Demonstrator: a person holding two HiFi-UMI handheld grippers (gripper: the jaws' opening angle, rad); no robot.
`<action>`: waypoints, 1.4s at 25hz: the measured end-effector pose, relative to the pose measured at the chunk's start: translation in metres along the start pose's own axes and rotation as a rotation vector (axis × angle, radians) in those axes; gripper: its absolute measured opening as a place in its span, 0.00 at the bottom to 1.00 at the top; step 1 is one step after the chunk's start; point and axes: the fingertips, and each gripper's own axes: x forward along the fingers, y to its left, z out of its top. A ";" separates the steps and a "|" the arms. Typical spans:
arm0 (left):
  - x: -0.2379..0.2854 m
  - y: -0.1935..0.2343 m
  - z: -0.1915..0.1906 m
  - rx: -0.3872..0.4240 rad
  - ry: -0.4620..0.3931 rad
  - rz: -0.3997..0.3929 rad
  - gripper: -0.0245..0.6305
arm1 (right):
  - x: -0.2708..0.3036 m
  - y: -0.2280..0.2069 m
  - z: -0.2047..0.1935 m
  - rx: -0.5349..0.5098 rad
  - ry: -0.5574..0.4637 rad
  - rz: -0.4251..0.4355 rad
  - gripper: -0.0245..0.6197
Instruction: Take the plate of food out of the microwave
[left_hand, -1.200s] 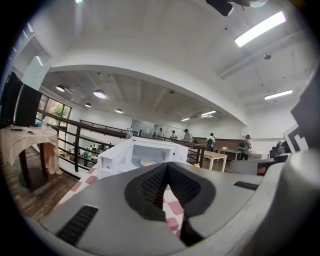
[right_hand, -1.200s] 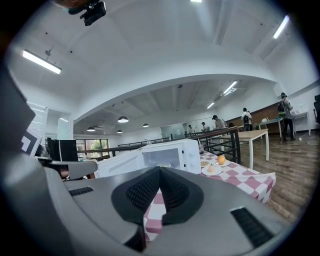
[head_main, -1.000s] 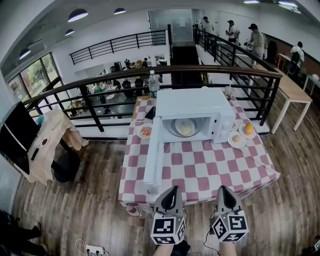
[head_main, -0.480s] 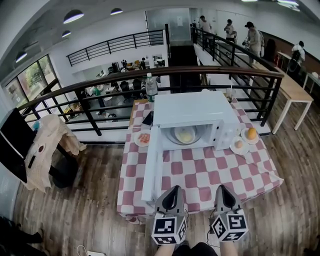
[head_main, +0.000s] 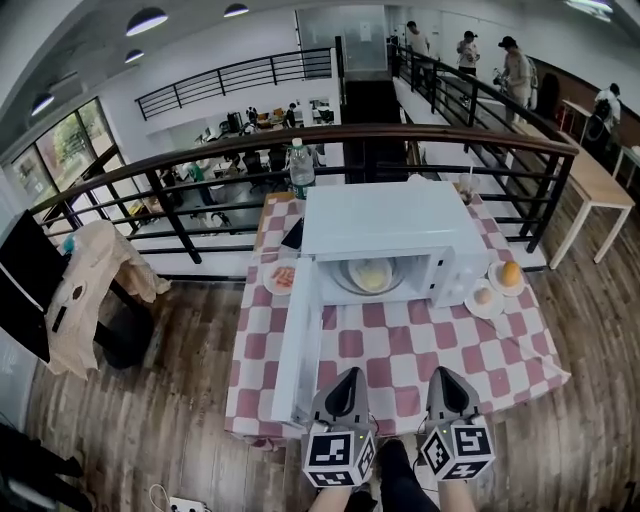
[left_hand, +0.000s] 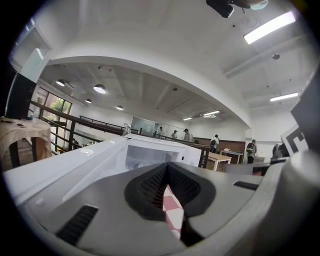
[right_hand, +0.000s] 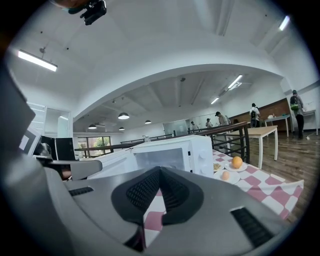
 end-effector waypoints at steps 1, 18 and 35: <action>0.006 0.002 0.001 -0.002 -0.002 0.008 0.05 | 0.007 0.000 0.001 -0.006 0.004 0.013 0.02; 0.109 0.035 0.000 -0.017 0.020 0.187 0.05 | 0.134 -0.035 0.017 -0.037 0.069 0.188 0.02; 0.172 0.073 -0.030 -0.073 0.094 0.296 0.05 | 0.214 -0.067 -0.016 0.036 0.190 0.248 0.02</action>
